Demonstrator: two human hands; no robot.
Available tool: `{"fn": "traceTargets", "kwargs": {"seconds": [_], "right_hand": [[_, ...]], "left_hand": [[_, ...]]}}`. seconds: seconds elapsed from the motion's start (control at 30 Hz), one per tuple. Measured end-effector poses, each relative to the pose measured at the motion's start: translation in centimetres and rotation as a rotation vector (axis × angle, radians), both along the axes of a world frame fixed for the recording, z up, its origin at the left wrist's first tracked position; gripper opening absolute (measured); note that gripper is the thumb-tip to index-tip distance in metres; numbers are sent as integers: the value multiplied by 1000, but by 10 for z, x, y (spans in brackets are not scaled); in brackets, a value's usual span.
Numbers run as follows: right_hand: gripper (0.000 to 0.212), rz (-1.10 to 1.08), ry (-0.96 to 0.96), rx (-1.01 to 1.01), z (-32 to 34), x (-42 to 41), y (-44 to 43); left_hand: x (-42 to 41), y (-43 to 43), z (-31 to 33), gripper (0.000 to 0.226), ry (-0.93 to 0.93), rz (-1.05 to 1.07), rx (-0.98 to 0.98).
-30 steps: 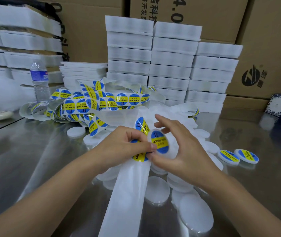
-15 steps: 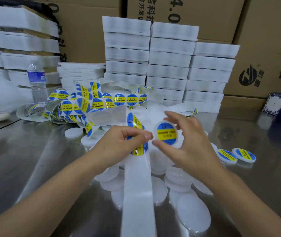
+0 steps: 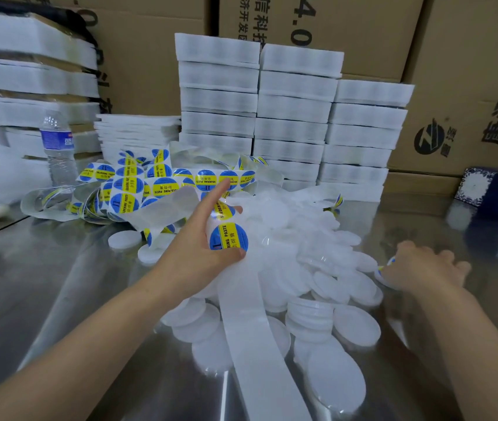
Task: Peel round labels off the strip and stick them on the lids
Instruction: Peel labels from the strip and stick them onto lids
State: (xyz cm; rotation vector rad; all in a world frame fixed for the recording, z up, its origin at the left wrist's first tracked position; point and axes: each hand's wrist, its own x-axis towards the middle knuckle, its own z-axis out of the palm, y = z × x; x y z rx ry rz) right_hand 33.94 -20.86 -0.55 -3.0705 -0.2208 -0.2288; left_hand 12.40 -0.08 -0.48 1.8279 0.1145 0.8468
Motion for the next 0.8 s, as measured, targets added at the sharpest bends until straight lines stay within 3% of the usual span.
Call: {"fn": "traceTargets", "kwargs": {"seconds": [0.37, 0.5, 0.63, 0.7, 0.8], "right_hand": [[34, -24, 95, -167, 7, -6, -5], [22, 205, -91, 142, 21, -23, 7], [16, 723, -272, 645, 25, -69, 36], [14, 909, -358, 687, 21, -91, 47], [18, 1011, -486, 709, 13, -104, 55]], "left_hand": [[-6, -9, 9, 89, 83, 4, 48], [-4, -3, 2, 90, 113, -57, 78], [-3, -2, -2, 80, 148, -35, 149], [-3, -3, -2, 77, 161, -20, 199], [-5, -5, -1, 75, 192, 4, 278]]}}
